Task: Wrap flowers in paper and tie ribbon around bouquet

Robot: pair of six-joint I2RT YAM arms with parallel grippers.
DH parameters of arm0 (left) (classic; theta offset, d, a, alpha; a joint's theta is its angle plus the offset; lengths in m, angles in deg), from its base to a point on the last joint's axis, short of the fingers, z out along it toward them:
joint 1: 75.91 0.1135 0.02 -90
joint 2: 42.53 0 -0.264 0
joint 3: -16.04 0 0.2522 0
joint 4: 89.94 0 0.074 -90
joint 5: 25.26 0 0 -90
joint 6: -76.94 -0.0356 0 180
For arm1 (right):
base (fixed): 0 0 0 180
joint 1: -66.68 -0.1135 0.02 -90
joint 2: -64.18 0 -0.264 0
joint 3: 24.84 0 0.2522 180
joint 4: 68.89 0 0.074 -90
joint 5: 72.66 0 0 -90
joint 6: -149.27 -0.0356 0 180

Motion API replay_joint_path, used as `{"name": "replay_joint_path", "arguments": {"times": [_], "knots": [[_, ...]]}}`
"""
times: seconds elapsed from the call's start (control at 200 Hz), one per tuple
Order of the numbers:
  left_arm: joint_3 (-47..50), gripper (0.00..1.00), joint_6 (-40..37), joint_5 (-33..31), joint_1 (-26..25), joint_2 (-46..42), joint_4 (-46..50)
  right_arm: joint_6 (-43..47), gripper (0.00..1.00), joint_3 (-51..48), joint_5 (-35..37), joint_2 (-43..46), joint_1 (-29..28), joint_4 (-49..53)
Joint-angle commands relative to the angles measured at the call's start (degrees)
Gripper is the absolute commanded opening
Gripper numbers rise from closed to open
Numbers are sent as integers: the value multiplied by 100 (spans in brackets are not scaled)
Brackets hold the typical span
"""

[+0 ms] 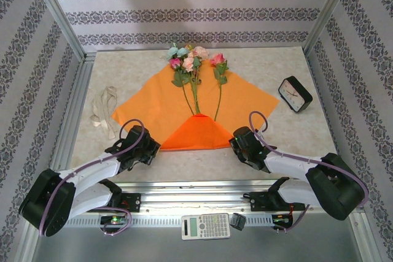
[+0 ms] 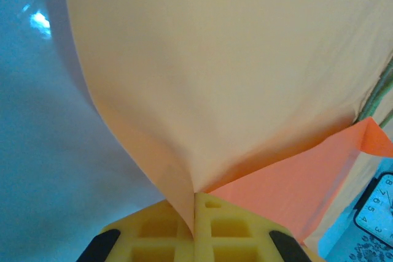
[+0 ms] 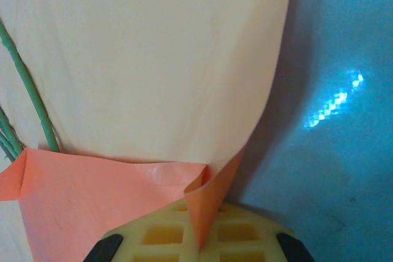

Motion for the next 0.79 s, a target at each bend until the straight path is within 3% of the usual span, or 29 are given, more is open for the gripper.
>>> {"name": "replay_joint_path", "arguments": {"times": [0.0, 0.04, 0.13, 0.16, 0.285, 0.36, 0.47, 0.569, 0.704, 0.789], "knots": [[91, 20, -176, -191, 117, -140, 444, -30, 0, 35, -1, -49, 79, 454], [106, 20, -223, -181, 142, -147, 432, -12, 3, 49, -43, -47, 95, 471], [61, 0, -403, -96, 153, -68, 318, 154, 34, 220, -193, 50, 120, 883], [26, 0, -473, -41, 153, -21, 295, 255, 40, 245, -238, 151, 125, 1155], [-155, 0, -755, 184, 156, 145, 296, 976, 52, 884, -283, 793, 115, 2581], [-200, 0, -824, 210, 152, 108, 428, 1583, 54, 1213, -283, 1180, 112, 3306], [-241, 0, -901, 192, 156, -19, 644, 2308, 52, 1659, -319, 1426, 12, 4107], [-230, 0, -959, 183, 157, -98, 773, 3027, 38, 1897, -618, 1119, -351, 3647], [-202, 0, -978, 203, 151, -129, 790, 3681, 13, 2532, -1891, -354, -869, 2254], [-210, 0, -982, 192, 150, -132, 799, 4035, 5, 3402, -2493, -1421, -1268, 2049]]}}
